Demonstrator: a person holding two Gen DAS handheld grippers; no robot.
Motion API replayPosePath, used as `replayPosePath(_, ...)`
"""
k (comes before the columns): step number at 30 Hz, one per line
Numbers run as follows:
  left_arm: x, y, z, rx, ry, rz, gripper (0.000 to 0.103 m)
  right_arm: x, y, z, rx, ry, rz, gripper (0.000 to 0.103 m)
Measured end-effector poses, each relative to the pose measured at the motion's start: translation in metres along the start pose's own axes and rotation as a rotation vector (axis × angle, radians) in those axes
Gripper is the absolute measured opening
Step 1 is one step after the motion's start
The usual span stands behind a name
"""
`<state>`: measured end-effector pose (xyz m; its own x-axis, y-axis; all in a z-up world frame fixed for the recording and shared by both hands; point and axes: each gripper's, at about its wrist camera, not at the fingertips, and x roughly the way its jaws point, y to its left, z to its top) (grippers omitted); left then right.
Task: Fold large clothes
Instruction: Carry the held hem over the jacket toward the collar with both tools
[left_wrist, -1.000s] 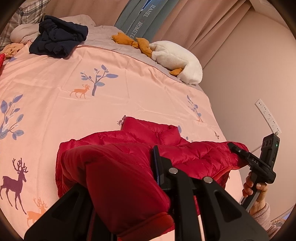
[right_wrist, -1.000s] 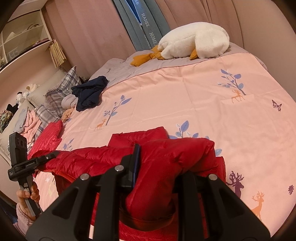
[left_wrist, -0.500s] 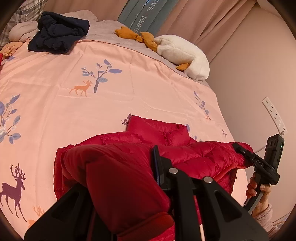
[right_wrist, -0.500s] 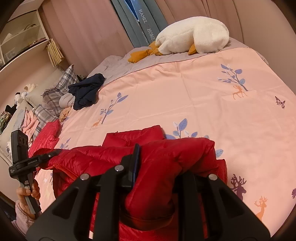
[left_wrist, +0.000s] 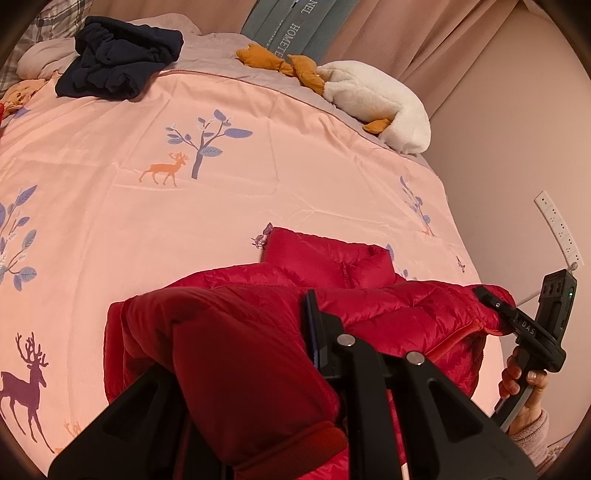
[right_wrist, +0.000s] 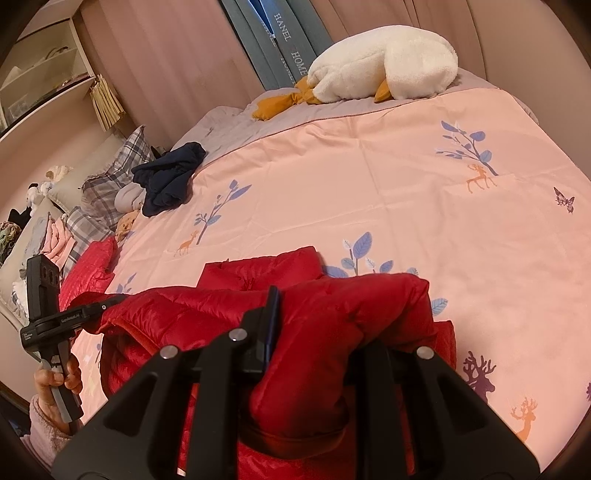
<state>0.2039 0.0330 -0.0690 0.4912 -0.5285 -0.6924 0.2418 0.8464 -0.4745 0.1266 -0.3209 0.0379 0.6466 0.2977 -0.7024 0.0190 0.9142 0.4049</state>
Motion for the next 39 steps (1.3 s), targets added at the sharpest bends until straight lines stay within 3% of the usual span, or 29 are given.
replayPosePath(14, 0.02, 0.006, 0.008, -0.026, 0.031, 0.027, 0.015, 0.017, -0.006, 0.004, 0.006, 0.019, -0.01, 0.019)
replayPosePath(33, 0.056, 0.0, 0.01, 0.014, 0.074, 0.173, 0.016, 0.053, -0.024, 0.006, 0.057, 0.085, -0.034, 0.02)
replayPosePath(39, 0.059, -0.002, 0.009, 0.029, 0.075, 0.189, 0.016, 0.058, -0.027, 0.006, 0.062, 0.094, -0.039, 0.02)
